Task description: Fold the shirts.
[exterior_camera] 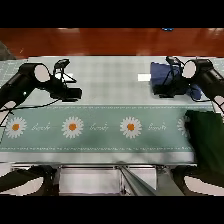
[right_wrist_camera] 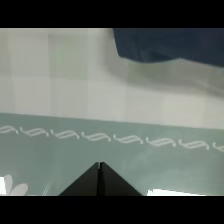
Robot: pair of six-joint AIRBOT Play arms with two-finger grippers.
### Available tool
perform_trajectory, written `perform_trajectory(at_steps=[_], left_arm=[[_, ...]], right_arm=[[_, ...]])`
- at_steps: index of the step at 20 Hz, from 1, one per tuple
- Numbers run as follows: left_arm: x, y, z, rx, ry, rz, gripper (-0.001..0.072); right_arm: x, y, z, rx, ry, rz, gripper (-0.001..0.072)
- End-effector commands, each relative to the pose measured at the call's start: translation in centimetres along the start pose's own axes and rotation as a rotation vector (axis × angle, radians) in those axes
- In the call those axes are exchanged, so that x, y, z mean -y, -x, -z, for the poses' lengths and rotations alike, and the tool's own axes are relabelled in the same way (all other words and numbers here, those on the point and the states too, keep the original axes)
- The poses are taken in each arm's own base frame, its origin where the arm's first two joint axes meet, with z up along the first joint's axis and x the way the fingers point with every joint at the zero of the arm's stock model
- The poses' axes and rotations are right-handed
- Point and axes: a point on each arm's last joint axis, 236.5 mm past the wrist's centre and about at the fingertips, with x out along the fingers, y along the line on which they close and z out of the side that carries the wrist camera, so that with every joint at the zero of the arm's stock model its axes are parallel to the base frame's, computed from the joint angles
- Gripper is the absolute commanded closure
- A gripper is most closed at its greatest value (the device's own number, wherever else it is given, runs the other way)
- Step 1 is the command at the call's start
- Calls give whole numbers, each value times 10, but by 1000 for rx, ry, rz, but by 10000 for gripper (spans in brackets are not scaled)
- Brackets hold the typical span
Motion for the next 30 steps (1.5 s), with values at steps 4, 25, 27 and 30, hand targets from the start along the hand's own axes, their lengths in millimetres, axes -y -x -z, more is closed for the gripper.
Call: perform_trajectory(at_steps=[4, 25, 27, 30], left_arm=[[0, 9, -27, 99, 9, 8, 299], [-16, 100, -15, 476, -3, 22, 203], [-18, 92, -17, 463, 6, 20, 203], [-19, 91, -25, 487, 12, 21, 203]], right_arm=[[6, 17, -88, 379, 78, 43, 293], [249, -68, -147, 393, -355, 185, 295], [247, -80, -146, 370, -346, 171, 310], [248, -83, -145, 361, -343, 173, 493]])
